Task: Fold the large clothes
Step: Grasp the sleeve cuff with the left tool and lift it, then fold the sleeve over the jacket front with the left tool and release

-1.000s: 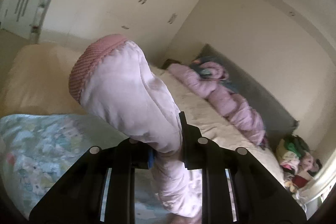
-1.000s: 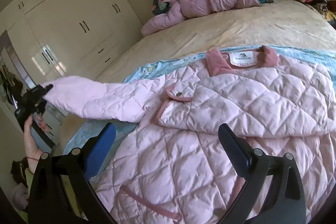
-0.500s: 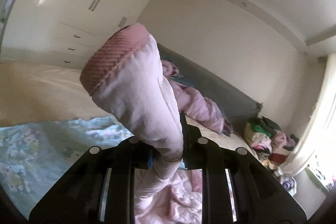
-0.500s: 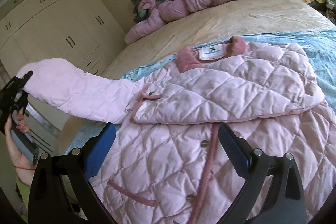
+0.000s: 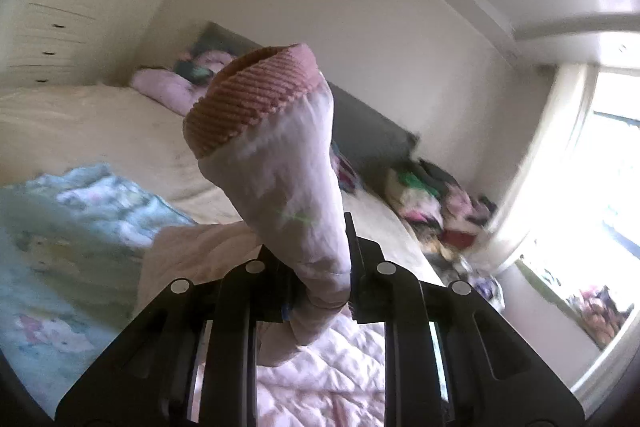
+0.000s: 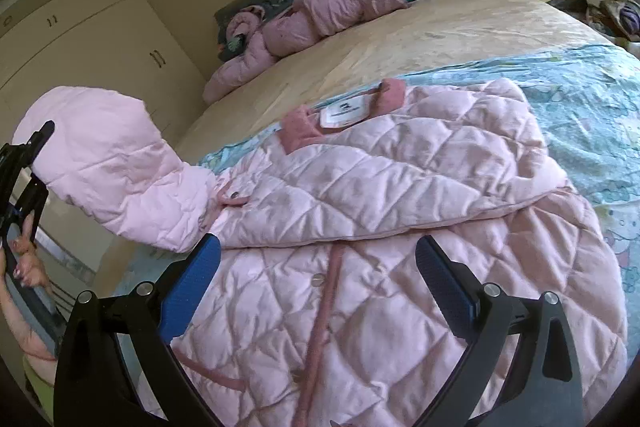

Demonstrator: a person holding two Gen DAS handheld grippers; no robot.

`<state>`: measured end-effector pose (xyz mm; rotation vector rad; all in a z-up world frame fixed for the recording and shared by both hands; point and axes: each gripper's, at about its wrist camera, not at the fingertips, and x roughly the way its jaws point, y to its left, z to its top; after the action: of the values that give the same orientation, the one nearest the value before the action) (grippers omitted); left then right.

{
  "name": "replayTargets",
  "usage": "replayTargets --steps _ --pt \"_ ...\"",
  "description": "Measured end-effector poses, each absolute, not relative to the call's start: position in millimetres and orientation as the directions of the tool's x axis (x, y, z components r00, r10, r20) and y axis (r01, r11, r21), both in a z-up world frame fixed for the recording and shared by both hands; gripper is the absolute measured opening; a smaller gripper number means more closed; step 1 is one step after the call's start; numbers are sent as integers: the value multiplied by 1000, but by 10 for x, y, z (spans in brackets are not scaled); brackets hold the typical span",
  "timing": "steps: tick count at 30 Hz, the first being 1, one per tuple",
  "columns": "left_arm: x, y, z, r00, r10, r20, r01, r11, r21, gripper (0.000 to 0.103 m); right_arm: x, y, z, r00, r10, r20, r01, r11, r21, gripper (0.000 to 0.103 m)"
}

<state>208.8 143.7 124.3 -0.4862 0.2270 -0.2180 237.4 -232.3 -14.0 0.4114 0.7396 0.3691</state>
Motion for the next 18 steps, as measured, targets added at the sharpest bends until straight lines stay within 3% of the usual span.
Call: replayTargets --steps 10,18 --pt "2263 636 896 895 -372 -246 275 894 -353 12 2328 -2682 -162 717 395 -574 -96 872 480 97" --pt "2442 12 354 810 -430 -398 367 902 -229 14 2308 -3029 -262 730 325 -601 12 874 486 97"
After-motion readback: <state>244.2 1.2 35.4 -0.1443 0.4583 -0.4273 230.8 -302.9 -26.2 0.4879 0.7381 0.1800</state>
